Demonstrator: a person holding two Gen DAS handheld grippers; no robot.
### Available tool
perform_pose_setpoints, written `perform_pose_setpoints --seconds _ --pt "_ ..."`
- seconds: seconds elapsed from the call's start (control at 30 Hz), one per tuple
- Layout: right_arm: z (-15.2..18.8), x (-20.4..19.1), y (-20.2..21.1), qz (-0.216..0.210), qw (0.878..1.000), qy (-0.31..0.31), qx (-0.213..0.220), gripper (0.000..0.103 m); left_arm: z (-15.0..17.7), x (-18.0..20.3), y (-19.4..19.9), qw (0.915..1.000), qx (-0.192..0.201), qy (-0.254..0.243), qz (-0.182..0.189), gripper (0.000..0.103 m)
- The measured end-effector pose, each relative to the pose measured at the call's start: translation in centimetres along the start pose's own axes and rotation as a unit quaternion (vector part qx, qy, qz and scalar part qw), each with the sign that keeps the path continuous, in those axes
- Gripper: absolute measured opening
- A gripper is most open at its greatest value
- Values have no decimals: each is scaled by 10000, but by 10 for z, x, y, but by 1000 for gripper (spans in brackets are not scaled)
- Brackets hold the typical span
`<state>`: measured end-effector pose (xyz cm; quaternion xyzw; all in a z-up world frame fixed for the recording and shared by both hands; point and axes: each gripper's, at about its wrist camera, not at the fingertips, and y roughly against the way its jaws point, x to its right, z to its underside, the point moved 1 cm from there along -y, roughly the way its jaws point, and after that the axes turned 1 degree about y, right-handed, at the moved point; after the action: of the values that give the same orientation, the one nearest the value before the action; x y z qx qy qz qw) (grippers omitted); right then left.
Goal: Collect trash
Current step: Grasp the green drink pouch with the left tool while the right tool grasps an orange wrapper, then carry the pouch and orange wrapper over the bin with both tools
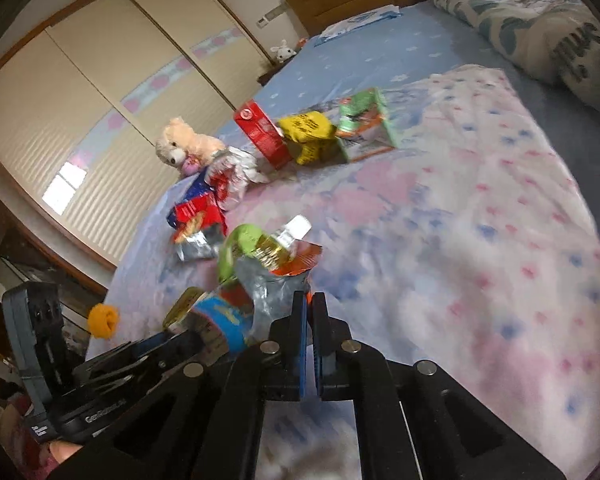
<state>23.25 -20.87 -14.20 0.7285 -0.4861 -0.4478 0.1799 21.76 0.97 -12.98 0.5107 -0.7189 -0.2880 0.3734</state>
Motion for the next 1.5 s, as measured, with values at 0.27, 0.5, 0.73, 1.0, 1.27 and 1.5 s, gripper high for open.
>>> perform_pose_setpoints --seconds 0.27,0.5,0.73,1.0,1.27,1.5 --pt "4 8 0 188 9997 -132 -2 20 -15 6 -7 9987 26 -414 -285 73" --pt "9 1 -3 113 9999 -34 -2 4 -15 12 -13 9978 112 -569 -319 41" --pt "14 6 34 288 9991 58 320 3 -3 35 2 9973 275 -626 -258 37" --pt "27 18 88 478 9962 28 721 3 9 69 23 9965 428 -700 128 36" --pt "42 40 136 806 9912 -161 1041 3 18 111 27 9934 396 -994 417 36" --pt "54 64 166 1046 9860 -393 1238 3 27 145 25 9896 327 -1272 578 36"
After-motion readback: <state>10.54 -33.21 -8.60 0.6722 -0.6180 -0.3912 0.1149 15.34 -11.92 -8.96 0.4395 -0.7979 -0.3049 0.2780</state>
